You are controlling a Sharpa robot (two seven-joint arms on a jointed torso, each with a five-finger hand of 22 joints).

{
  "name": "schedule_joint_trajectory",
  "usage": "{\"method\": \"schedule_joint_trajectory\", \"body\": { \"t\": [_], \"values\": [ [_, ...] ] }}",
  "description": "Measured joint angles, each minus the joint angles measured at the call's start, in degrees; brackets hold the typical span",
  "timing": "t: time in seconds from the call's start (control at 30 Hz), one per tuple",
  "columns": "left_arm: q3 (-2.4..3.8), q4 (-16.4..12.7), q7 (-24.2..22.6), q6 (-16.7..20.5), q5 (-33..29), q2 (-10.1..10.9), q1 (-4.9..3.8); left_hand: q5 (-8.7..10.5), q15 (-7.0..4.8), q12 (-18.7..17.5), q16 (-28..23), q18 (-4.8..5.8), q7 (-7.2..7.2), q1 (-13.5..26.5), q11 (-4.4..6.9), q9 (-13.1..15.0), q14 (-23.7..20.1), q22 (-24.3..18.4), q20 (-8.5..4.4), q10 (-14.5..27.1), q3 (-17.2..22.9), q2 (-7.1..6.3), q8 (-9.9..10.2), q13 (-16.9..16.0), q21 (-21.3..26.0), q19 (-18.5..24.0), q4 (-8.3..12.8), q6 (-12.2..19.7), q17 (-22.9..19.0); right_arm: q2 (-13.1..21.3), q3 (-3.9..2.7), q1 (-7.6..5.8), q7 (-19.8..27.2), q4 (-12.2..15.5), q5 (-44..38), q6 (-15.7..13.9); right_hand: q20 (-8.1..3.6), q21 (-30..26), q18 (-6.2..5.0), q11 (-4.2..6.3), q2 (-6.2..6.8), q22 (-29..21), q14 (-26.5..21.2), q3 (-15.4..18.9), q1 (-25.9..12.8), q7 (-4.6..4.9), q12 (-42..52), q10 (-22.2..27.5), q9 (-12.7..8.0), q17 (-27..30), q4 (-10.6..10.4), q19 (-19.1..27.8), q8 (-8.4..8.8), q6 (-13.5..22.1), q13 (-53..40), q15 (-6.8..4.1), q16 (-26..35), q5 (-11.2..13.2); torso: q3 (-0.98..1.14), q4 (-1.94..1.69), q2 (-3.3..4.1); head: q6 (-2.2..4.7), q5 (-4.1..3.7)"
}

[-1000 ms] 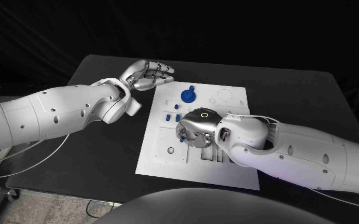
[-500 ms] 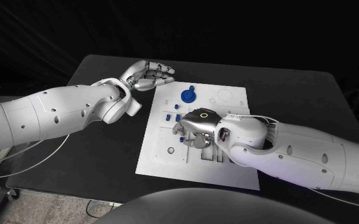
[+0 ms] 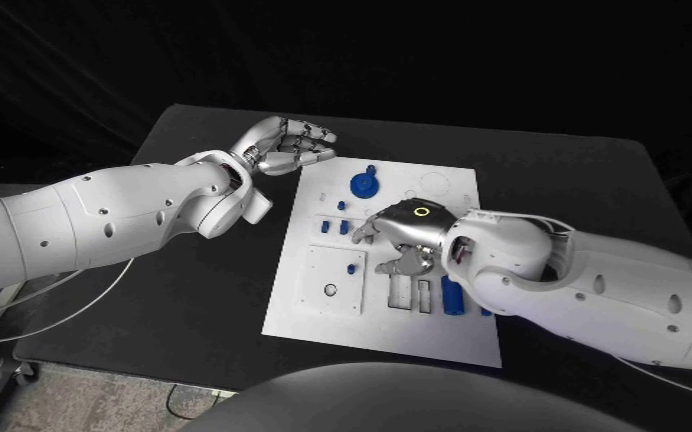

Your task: Assemble the parts on the task board

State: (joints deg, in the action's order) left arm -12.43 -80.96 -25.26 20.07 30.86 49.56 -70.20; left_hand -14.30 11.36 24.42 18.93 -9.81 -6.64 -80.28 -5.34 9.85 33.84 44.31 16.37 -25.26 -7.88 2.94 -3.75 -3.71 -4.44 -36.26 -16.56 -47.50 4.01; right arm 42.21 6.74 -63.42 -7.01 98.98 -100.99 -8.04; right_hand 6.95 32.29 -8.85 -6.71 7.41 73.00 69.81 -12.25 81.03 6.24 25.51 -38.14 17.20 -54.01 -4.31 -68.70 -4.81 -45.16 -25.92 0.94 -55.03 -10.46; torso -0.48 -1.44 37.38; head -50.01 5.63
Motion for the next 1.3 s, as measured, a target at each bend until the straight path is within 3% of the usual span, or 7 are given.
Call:
{"method": "schedule_joint_trajectory", "body": {
  "t": [0.07,0.17,0.37,0.5,0.73,1.07,1.3],
  "values": [
    [0.0,-0.04,0.02,0.0,0.0,0.19,0.01,0.0,0.0,0.0,0.03,-0.01,0.0,0.0,0.0,0.0,0.0,0.0,0.0,0.0,0.0,0.0,0.0,0.0,0.0,0.0,0.0,0.0,0.0,1.93,-0.18,-1.79,-0.1,0.78,1.17,-0.17,0.1,0.8,0.0,-0.21,-0.14,0.31,0.42,0.3,0.14,0.76,0.14,0.21,-0.06,-0.45,-0.3,-0.69,-0.27,-0.76,0.1,0.36,-0.71,-0.92,0.0,0.03,-0.01,0.0,0.02],
    [0.0,-0.07,0.05,0.0,0.0,0.33,0.01,-0.38,0.0,0.0,0.03,0.0,0.0,-0.26,0.0,-0.04,0.0,-0.06,0.2,0.0,-0.18,0.23,0.0,0.0,0.0,-0.2,0.0,0.0,-0.01,4.43,-0.29,-3.81,-0.63,1.79,2.91,-0.09,0.24,0.84,0.0,-0.43,-0.05,0.39,0.62,1.29,0.22,1.06,-0.14,1.93,-0.42,-0.43,-0.96,-0.82,-0.27,-1.6,0.98,0.17,-0.76,-1.2,0.0,0.08,-0.03,0.0,0.02],
    [0.0,-0.04,0.07,-0.01,-0.02,0.25,0.01,-2.37,-0.01,0.43,0.38,0.0,0.0,-1.67,-0.24,-0.34,0.42,-0.59,0.0,-0.25,-0.72,1.05,0.0,0.0,-0.23,-0.42,0.06,0.0,-0.08,7.86,-0.29,-5.82,-3.49,2.5,4.59,1.3,0.32,1.37,-0.01,-1.03,0.86,0.78,1.33,3.61,1.13,0.3,-1.07,3.71,-1.34,-0.51,-3.32,-1.93,-0.27,-2.36,3.1,0.47,-1.62,-2.79,0.0,0.08,-0.05,0.0,-0.42],
    [0.0,0.07,0.02,-0.02,-0.03,0.14,0.04,-2.84,0.2,0.43,0.38,0.0,0.0,-1.89,-0.31,-0.4,0.63,-0.7,0.0,-0.32,-1.03,1.27,0.0,0.0,-0.22,-0.82,0.06,0.0,-0.08,8.78,-0.26,-5.99,-6.13,2.52,4.75,3.61,0.52,0.57,0.0,-1.12,1.83,0.77,1.33,4.16,2.11,-1.11,-1.35,4.42,-1.58,0.01,-5.61,-2.14,-0.3,-4.03,4.24,0.48,-1.62,-5.08,0.08,0.07,-0.05,0.0,-0.79],
    [0.01,0.4,0.02,-0.27,-0.07,0.03,0.32,-2.85,0.2,0.43,0.38,0.0,0.0,-1.89,-0.31,-0.4,0.63,-0.7,0.0,-0.32,-1.03,1.27,0.0,0.0,-0.22,-0.83,0.06,0.0,-0.07,9.54,-0.23,-5.69,-8.94,2.17,4.85,6.35,0.62,-0.03,0.0,-0.92,1.88,0.77,1.43,4.55,2.15,-1.85,-0.22,3.78,-1.31,0.27,-6.61,-2.23,-0.66,-5.31,4.48,0.58,-1.61,-6.3,0.14,0.01,-0.14,0.0,-1.31],
    [-0.01,0.73,0.24,-0.53,-0.1,0.03,0.6,-2.84,0.2,0.43,0.59,0.01,0.0,-2.12,-0.4,-0.46,0.63,-0.76,0.0,-0.22,-1.03,1.51,0.0,0.0,-0.22,-0.82,0.06,0.0,-0.07,9.19,-0.23,-4.75,-9.57,0.58,5.61,7.24,0.63,1.41,0.0,-0.42,1.05,1.47,2.39,4.41,2.98,-1.02,1.93,0.57,-1.05,-0.3,-6.79,-3.68,-0.93,-5.93,4.48,1.02,-2.95,-6.3,0.08,0.03,-0.12,0.0,-1.58],
    [-0.01,0.82,0.38,-0.65,-0.12,-0.03,0.68,-2.84,0.2,0.66,0.59,0.0,0.0,-2.34,-0.53,-0.46,0.63,-0.76,0.0,-0.1,-1.03,1.27,0.0,0.0,-0.22,-0.82,0.06,0.0,-0.07,8.12,-0.21,-3.67,-8.08,-0.87,6.41,5.85,0.42,3.8,0.0,0.21,0.29,1.96,3.58,3.25,3.73,0.64,3.03,-3.74,-1.42,-1.27,-5.64,-5.11,-0.26,-4.71,5.14,0.68,-4.38,-7.89,0.07,0.03,-0.03,0.0,-1.64]
  ]
}}
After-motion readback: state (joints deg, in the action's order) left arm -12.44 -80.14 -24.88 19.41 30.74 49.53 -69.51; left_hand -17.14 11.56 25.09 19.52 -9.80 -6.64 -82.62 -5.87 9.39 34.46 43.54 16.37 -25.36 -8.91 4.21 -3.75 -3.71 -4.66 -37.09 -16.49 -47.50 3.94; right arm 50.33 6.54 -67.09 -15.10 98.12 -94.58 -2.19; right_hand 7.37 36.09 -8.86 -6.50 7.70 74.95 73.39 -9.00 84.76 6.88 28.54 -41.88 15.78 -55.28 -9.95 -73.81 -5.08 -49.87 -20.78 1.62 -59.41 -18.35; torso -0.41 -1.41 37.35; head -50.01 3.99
